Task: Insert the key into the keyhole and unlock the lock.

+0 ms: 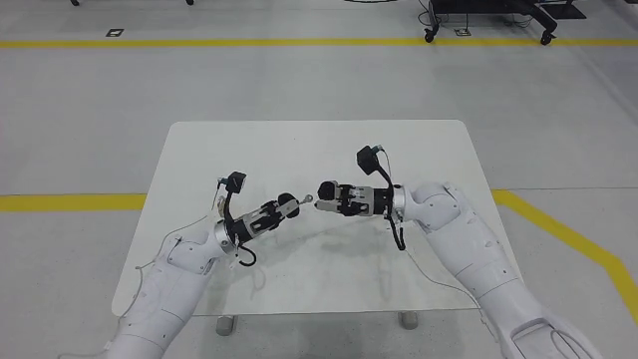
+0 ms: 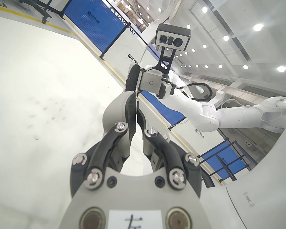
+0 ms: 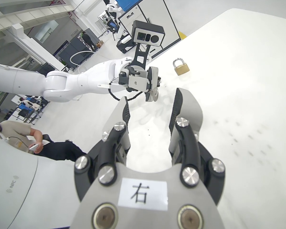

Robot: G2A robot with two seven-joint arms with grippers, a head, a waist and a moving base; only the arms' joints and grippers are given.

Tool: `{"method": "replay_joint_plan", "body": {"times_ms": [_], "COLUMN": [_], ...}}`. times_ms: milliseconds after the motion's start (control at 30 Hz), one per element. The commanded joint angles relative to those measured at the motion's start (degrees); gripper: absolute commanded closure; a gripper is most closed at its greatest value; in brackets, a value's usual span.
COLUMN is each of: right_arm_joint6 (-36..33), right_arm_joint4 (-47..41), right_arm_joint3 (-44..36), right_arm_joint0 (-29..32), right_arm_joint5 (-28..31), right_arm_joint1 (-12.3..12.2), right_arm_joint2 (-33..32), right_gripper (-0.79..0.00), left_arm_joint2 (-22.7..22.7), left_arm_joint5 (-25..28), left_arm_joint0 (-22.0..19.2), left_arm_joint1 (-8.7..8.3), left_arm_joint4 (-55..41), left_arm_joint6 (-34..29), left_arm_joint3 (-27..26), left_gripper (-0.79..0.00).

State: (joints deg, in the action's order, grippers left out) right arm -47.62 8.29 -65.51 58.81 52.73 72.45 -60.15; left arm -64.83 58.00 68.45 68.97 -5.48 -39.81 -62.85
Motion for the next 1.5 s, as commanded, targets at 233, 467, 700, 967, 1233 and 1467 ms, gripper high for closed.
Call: {"method": "replay_joint_plan", "body": {"times_ms": [233, 467, 700, 967, 1233, 1467], "right_arm_joint6": [-0.8, -0.3, 0.1, 1.8, 9.2, 9.6], "right_arm_joint4": [-1.6, -1.1, -1.4, -1.8, -0.3, -0.3], "right_arm_joint3": [1.9, 2.7, 3.3, 3.3, 3.2, 3.2], "right_arm_joint0": [-2.0, -3.0, -3.5, -3.4, -1.2, -1.1], "right_arm_joint5": [-0.7, -1.0, -0.8, 0.7, 3.9, 3.9], "right_arm_joint1": [0.0, 0.0, 0.0, -0.3, -1.6, -1.7], "right_arm_joint2": [2.7, 4.1, 5.5, 6.0, 1.3, 1.0], "right_gripper": [-0.369, -0.28, 0.0, 0.0, 0.0, 0.0], "left_arm_joint2": [0.3, 0.7, 1.1, 1.2, -9.9, -23.5], "left_arm_joint5": [0.0, 0.0, 0.0, 0.0, 0.0, -4.9], "left_arm_joint0": [0.0, 0.2, 0.1, 0.8, 4.4, 15.2], "left_arm_joint1": [-0.05, -0.12, -0.24, -0.44, -3.55, -6.35], "left_arm_joint4": [1.3, 2.6, 3.3, 4.6, 18.7, 56.3], "left_arm_joint6": [-0.2, 0.2, 0.3, 3.3, 6.9, 15.4], "left_arm_joint3": [-0.8, -1.6, -1.7, -3.4, -9.7, -19.7], "left_gripper": [0.0, 0.0, 0.0, -0.785, -0.785, -0.785]}}
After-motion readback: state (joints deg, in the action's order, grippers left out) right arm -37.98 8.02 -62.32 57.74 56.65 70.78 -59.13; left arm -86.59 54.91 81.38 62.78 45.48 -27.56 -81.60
